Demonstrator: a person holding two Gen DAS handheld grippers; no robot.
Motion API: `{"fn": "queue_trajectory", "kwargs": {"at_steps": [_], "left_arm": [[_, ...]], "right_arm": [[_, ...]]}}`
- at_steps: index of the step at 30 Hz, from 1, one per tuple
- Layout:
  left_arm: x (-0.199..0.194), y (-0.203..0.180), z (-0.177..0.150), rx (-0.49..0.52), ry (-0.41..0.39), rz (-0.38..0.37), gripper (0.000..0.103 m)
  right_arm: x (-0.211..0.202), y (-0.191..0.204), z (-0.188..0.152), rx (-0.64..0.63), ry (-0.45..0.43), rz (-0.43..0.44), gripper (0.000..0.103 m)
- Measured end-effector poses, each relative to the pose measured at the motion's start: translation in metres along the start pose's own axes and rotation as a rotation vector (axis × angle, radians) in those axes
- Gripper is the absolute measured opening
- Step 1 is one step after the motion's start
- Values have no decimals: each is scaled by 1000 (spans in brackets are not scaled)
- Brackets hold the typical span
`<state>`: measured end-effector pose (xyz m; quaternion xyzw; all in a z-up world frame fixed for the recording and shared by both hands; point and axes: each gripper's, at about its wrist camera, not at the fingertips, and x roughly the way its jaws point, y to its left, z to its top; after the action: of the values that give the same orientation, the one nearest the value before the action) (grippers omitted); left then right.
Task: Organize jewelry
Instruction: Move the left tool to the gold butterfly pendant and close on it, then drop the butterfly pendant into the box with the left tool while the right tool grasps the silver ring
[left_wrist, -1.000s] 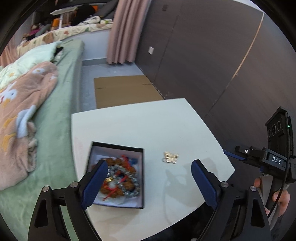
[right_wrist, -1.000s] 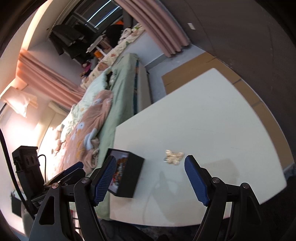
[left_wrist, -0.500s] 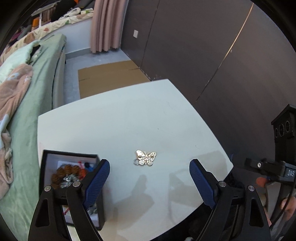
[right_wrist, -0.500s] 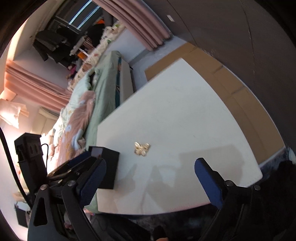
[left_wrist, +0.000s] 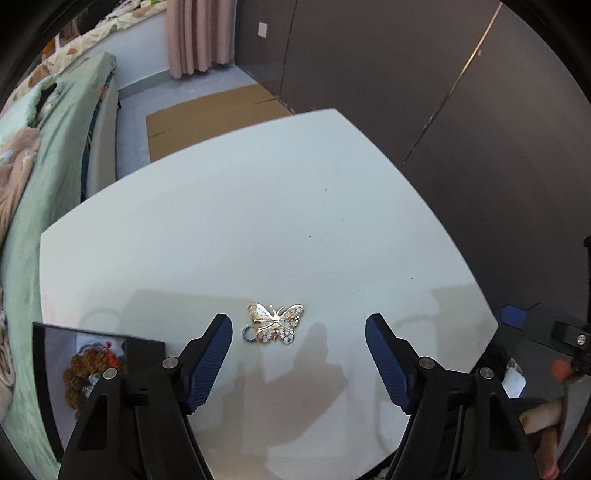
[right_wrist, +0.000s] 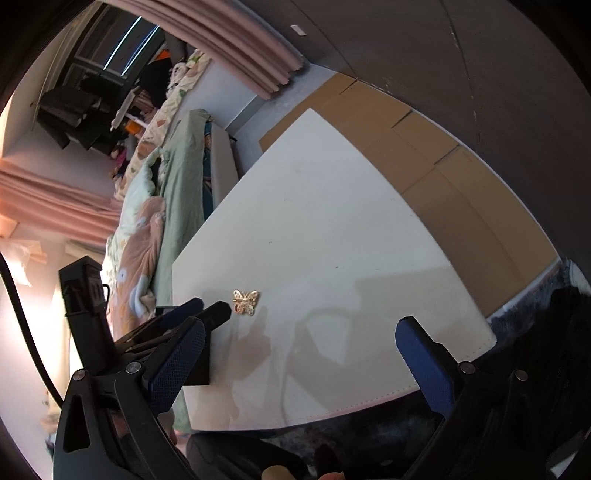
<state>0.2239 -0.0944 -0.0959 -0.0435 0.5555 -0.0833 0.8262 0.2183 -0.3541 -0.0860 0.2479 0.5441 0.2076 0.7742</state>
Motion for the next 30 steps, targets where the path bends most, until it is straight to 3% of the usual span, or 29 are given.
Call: {"fn": "queue_trajectory", "kwargs": {"at_steps": [9, 13, 17, 19, 30], "left_arm": [[30, -4, 8, 37, 59, 68, 72], [42, -4, 5, 52, 73, 95, 61], [40, -9, 1, 83, 30, 133, 52], [37, -8, 0, 82, 22, 131, 43], [-7, 13, 1, 9, -55, 44, 43]], "right_arm": [[11, -11, 3, 32, 67, -10, 103], [13, -16, 4, 63, 72, -14, 103], [16, -14, 3, 67, 81, -12, 103], [19, -10, 3, 54, 91, -15, 103], [34, 10, 1, -4, 115, -13, 103]]}}
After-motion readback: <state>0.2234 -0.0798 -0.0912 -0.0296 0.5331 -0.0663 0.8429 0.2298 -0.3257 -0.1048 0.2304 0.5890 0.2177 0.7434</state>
